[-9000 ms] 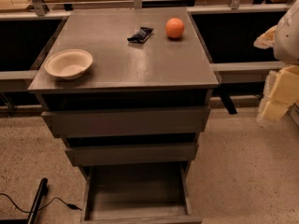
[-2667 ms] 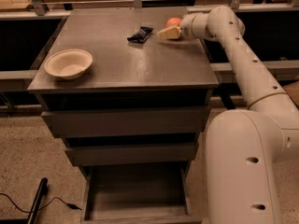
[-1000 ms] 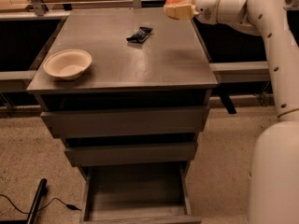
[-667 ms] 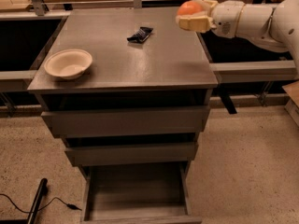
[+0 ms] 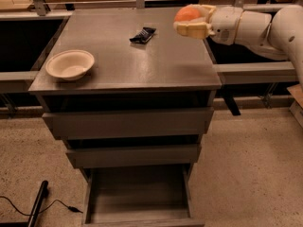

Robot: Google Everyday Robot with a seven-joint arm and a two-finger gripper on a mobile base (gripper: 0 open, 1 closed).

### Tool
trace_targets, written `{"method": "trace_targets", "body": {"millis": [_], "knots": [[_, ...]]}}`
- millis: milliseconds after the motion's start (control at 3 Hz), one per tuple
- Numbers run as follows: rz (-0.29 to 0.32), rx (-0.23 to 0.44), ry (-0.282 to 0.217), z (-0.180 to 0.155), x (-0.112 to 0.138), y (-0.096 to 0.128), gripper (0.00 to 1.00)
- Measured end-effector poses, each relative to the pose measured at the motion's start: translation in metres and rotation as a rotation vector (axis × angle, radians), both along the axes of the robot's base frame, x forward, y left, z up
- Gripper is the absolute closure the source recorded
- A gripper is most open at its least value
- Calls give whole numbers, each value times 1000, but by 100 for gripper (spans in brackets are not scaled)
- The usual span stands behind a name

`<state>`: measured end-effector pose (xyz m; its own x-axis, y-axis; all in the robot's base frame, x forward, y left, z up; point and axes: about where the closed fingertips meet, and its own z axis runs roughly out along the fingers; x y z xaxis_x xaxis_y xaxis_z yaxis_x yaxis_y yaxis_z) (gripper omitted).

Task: Place orange into bottom drawer

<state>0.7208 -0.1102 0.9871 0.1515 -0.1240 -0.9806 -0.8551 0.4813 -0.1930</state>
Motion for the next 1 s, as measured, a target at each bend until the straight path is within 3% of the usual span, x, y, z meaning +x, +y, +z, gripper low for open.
{"method": "trace_targets", "body": {"millis": [333,667,1000], "knots": [[35,76,-58,-19,-45,0,100],[85,98,-77,-65,-104,-6,100],[220,14,13,-149,-163,23,100]]}}
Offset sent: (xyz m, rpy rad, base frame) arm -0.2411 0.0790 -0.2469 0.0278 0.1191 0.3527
